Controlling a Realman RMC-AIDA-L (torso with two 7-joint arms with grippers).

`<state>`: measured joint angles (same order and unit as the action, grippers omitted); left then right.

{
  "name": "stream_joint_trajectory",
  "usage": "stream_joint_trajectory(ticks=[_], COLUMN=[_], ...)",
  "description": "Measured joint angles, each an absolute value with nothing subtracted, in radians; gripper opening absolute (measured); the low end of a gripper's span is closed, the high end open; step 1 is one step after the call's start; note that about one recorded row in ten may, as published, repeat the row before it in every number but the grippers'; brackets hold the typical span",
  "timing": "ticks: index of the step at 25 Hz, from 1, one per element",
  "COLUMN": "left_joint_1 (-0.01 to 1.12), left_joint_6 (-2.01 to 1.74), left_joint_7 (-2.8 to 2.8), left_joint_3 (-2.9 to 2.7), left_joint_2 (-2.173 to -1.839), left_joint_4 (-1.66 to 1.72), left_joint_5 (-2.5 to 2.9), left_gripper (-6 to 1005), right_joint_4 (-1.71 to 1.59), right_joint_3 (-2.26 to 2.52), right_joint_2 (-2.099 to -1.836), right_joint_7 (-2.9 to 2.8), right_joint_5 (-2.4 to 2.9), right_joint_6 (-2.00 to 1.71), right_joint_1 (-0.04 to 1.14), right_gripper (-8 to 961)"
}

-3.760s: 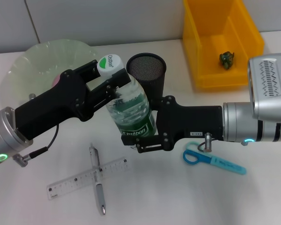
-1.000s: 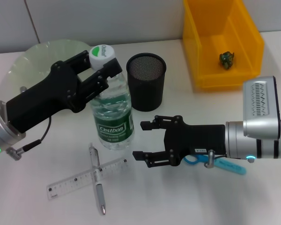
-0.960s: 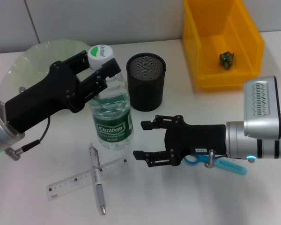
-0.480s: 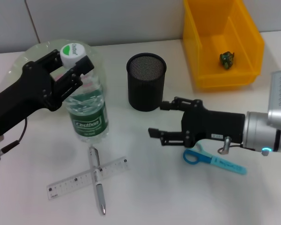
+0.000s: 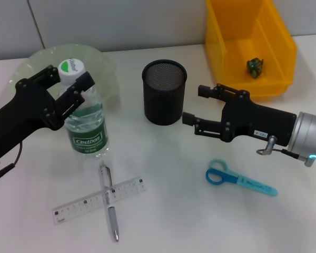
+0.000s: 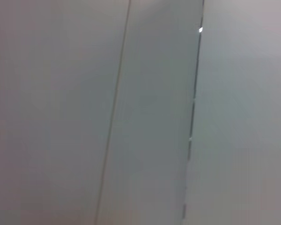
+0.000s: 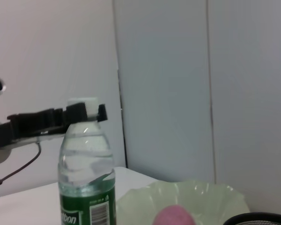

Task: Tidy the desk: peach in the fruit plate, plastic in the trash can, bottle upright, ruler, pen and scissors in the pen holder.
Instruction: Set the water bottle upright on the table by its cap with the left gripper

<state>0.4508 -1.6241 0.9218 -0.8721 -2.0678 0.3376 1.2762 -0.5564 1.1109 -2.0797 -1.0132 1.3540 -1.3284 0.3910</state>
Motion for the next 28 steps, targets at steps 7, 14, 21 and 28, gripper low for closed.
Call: stream_joint_trajectory(ticks=[7, 14, 21, 28], left_joint_1=[0.426, 0.413, 0.407, 0.406], left_joint_6=[-1.581, -1.571, -1.566, -1.55], left_joint_7=[0.866, 0.82, 0.817, 0.815], left_joint_3=[-0.861, -0.859, -0.859, -0.859], left_joint_2=[-2.07, -2.07, -2.067, -2.066], left_joint_4=[0.332, 0.3, 0.299, 0.299], left_joint_5=[1.268, 1.23, 1.224, 1.224], left_gripper=[535, 539, 543, 547], right_joint_4=[-0.551, -0.544, -0.55, -0.703], right_joint_3=[1.064, 1.013, 1.015, 1.003], right_joint_2=[-2.08, -2.082, -2.077, -2.06], right_joint_7=[-1.009, -0.984, -1.013, -1.202], right_joint_5=[1.345, 1.338, 1.391, 1.509], right_joint_6=[-1.348, -1.388, -1.426, -1.502], right_joint_1=[0.386, 0.381, 0.37, 0.3], right_gripper=[808, 808, 808, 809])
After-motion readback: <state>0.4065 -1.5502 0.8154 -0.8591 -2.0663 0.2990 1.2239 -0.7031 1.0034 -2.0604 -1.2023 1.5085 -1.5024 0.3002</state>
